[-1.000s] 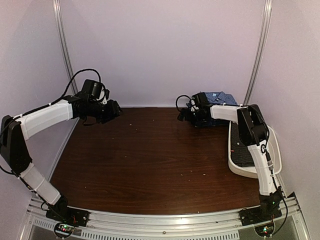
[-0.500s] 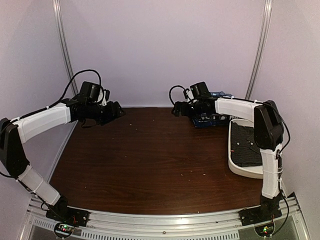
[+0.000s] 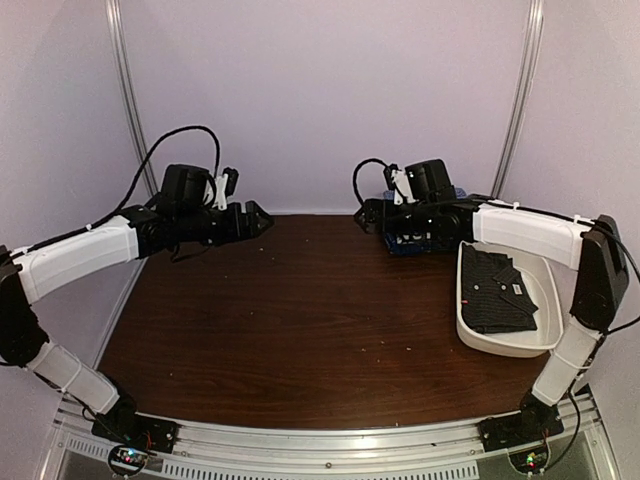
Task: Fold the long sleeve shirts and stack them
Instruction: Reset both arms
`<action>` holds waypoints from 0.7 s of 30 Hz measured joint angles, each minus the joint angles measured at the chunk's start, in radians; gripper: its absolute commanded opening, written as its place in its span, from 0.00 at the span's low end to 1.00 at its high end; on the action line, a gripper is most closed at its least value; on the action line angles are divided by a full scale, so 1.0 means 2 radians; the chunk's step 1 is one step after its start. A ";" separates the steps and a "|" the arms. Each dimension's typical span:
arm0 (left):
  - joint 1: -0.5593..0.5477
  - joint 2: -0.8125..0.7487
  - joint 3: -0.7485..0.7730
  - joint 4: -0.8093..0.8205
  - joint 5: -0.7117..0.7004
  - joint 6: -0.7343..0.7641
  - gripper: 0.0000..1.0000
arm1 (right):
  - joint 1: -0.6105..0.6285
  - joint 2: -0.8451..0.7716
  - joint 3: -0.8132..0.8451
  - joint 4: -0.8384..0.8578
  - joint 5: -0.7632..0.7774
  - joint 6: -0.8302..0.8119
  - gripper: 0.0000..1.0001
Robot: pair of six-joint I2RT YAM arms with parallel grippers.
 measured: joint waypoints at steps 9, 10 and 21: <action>-0.038 -0.041 -0.031 0.044 -0.042 0.035 0.98 | 0.013 -0.104 -0.103 0.041 0.023 0.001 1.00; -0.043 -0.046 -0.036 0.050 -0.052 0.039 0.98 | 0.014 -0.114 -0.116 0.045 0.025 0.001 1.00; -0.056 -0.081 -0.092 0.086 -0.116 0.064 0.98 | 0.014 -0.233 -0.224 0.078 0.062 0.010 1.00</action>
